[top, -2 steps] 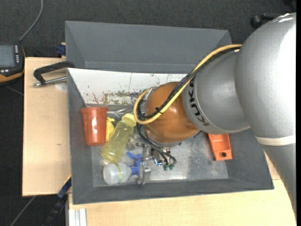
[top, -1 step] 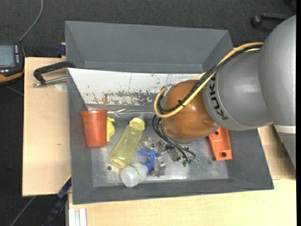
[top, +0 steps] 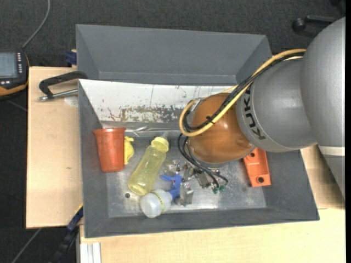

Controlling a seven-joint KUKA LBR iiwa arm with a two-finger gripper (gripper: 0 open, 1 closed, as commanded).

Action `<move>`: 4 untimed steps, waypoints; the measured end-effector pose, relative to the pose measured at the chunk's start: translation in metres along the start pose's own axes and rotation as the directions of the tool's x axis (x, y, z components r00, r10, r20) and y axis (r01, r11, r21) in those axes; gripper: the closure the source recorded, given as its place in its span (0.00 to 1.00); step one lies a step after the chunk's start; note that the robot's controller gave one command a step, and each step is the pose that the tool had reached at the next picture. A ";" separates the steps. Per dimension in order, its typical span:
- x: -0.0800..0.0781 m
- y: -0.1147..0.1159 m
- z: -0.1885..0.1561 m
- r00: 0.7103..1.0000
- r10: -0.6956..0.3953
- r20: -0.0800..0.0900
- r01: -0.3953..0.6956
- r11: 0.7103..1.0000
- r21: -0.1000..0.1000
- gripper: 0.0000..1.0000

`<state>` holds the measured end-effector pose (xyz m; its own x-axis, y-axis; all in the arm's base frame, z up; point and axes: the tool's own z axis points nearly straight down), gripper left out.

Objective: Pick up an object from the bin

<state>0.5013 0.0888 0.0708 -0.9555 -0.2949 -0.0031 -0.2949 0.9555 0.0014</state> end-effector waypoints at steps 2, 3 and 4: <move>0.000 0.000 0.000 1.000 0.000 0.000 0.000 1.000 0.000 0.00; 0.000 0.000 0.000 1.000 0.000 0.000 0.000 1.000 0.000 1.00; 0.000 0.000 0.000 1.000 0.000 0.000 0.000 1.000 0.000 1.00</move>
Offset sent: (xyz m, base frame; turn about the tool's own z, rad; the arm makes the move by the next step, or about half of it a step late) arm 0.0000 0.0000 0.0000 0.0000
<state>0.5012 0.0888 0.0706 -0.9556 -0.2947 -0.0033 -0.2947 0.9556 0.0018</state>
